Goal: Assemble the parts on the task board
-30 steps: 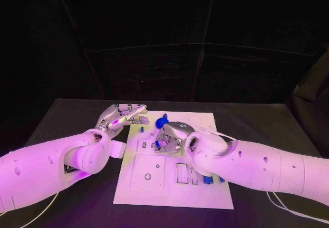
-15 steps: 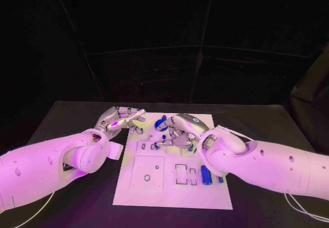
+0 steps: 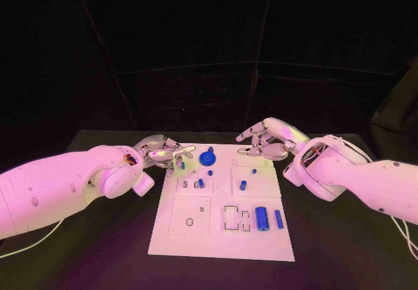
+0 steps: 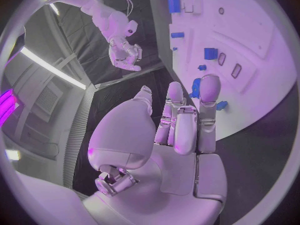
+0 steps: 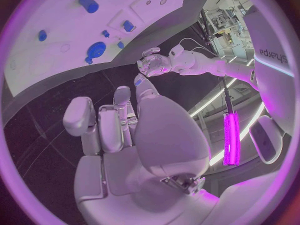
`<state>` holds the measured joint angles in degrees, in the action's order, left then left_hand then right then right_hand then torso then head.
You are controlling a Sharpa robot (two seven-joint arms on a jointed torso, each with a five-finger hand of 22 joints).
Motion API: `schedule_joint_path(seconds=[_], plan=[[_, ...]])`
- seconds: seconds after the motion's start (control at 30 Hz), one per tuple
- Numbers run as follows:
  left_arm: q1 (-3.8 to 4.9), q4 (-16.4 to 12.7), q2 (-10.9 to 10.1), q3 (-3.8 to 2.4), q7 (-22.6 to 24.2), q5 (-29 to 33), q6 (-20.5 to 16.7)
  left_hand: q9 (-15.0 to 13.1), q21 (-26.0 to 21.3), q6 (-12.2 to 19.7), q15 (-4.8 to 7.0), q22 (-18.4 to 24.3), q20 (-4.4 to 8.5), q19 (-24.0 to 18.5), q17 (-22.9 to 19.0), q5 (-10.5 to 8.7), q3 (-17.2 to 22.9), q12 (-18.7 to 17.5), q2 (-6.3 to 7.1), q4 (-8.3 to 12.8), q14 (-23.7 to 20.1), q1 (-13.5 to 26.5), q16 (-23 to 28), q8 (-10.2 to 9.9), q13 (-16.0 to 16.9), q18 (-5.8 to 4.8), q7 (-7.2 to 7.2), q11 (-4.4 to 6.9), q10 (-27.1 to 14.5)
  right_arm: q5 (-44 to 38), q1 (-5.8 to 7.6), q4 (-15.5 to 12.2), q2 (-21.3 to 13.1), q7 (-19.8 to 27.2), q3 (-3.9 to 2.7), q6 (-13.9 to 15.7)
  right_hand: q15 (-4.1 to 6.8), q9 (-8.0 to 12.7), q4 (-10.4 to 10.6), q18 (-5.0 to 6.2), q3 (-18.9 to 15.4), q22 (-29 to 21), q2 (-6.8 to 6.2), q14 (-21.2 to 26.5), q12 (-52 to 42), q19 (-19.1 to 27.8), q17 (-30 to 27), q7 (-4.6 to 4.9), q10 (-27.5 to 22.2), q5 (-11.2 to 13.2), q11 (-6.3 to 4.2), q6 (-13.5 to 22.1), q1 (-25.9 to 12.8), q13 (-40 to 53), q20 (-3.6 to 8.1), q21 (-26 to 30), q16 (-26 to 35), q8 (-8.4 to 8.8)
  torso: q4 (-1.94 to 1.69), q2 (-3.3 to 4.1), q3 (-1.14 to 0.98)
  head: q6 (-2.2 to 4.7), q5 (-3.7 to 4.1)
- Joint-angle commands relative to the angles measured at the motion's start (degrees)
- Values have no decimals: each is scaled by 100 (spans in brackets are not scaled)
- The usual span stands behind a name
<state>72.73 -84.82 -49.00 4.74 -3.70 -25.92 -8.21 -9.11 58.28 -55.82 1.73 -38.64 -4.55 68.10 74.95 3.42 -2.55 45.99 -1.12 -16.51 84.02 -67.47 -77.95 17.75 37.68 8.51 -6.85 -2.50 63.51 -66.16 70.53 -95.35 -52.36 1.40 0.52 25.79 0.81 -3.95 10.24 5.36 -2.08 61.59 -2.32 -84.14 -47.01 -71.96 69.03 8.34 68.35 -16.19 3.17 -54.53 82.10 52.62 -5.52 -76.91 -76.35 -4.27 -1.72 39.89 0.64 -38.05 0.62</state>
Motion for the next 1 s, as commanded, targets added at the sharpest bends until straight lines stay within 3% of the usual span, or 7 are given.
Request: schedule_joint_path(seconds=[0.03,0.17,0.2,0.4,0.63,0.77,1.0], plan=[[127,71,111,-4,-1521,-1232,862,-91,225,59,-9,-346,-10,170,380,-40,-162,187,-42,-1,197,180,-162,189,109,3,13,14,-20,1119,48,46,-120,231,-2,-102,14,-4,-36,71,-13,-57,-11,-106,67,57,-57,12,-63,-31,13,-45,67,-56,5,54,59,-24,28,-104,-43,-39,-35],[225,159,258,-2,-1950,-1769,1125,-221,806,6,60,-1173,53,594,833,-53,-388,835,-97,-7,398,358,-597,468,746,-127,95,101,379,1310,70,89,-203,230,-2,-94,14,-2,-27,83,-33,-125,-8,-90,135,94,-128,13,-93,-41,13,-46,63,-121,7,93,117,-23,46,-134,-61,-55,-57],[256,214,353,-2,-2125,-1993,1220,-300,1097,-64,105,-1601,91,794,1061,-53,-488,1200,-114,-12,476,408,-810,622,1137,-199,156,145,624,1365,77,100,-229,222,-2,-98,15,-2,-25,85,-37,-136,-8,-88,145,100,-138,12,-97,-42,13,-47,61,-131,8,100,126,-23,54,-146,-70,-63,-68],[326,417,692,75,-2547,-2411,1455,-619,1618,-118,221,-2370,211,1102,1488,-57,-788,1905,-193,-13,594,464,-1190,1102,1924,-328,292,287,1048,1383,86,135,-262,102,0,-136,17,0,-13,98,-62,-208,6,-74,211,135,-206,10,-118,-58,11,-49,62,-201,11,146,189,-23,67,-172,-84,-95,-82],[378,674,1084,189,-2828,-2639,1575,-862,1778,-62,259,-2619,251,1170,1505,-67,-988,2088,-252,-18,598,467,-1205,1413,2141,-367,354,330,1135,1181,89,163,-241,-59,2,-207,22,-1,6,115,-103,-306,11,-59,319,182,-290,5,-158,-87,6,-63,62,-314,15,209,268,-29,61,-155,-86,-111,-118],[387,792,1226,215,-2902,-2670,1620,-970,1824,0,270,-2691,265,1188,1505,-69,-1078,2127,-291,-18,598,485,-1205,1531,2187,-378,369,341,1149,1124,89,162,-224,-106,2,-233,25,0,13,125,-121,-360,13,-51,374,208,-336,2,-177,-105,3,-66,67,-371,17,244,311,-30,62,-145,-68,-114,-111],[391,954,1432,281,-2945,-2684,1805,-1036,1838,31,275,-2711,270,1187,1505,-68,-1124,2133,-326,-20,598,488,-1205,1605,2196,-380,376,348,1146,1014,89,177,-186,-200,3,-307,27,3,39,157,-176,-543,14,-14,577,304,-499,1,-265,-131,3,-56,70,-570,22,361,462,-25,62,-142,-65,-142,-92]])
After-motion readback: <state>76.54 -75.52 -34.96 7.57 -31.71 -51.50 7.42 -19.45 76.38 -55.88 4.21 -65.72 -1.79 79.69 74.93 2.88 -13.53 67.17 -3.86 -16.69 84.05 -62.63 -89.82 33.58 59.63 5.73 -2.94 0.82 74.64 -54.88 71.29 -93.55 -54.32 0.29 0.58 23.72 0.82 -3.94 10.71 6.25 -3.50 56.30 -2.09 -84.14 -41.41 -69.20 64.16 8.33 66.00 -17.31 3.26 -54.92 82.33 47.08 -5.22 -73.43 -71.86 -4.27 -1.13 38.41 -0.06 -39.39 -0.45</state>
